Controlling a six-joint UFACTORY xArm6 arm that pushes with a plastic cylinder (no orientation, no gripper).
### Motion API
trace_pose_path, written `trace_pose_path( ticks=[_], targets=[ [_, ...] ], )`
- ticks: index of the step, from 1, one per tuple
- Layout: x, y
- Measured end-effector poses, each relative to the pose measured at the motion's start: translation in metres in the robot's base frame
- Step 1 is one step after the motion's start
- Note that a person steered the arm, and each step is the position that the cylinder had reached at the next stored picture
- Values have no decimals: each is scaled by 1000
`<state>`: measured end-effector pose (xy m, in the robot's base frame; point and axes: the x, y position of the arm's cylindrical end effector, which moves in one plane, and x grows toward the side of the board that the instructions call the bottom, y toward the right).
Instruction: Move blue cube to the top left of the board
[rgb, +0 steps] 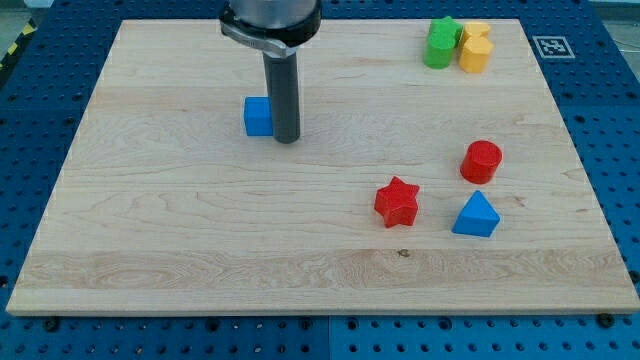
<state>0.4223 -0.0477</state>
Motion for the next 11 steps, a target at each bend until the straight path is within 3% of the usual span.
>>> trace_pose_path(
  ticks=[1,2,3,5,7,10,11],
  targets=[
    [-13,-34],
    [-69,-76],
    [-94,-90],
    [-94,-53],
    [-132,-114],
    [-109,-131],
    [-145,-135]
  ],
)
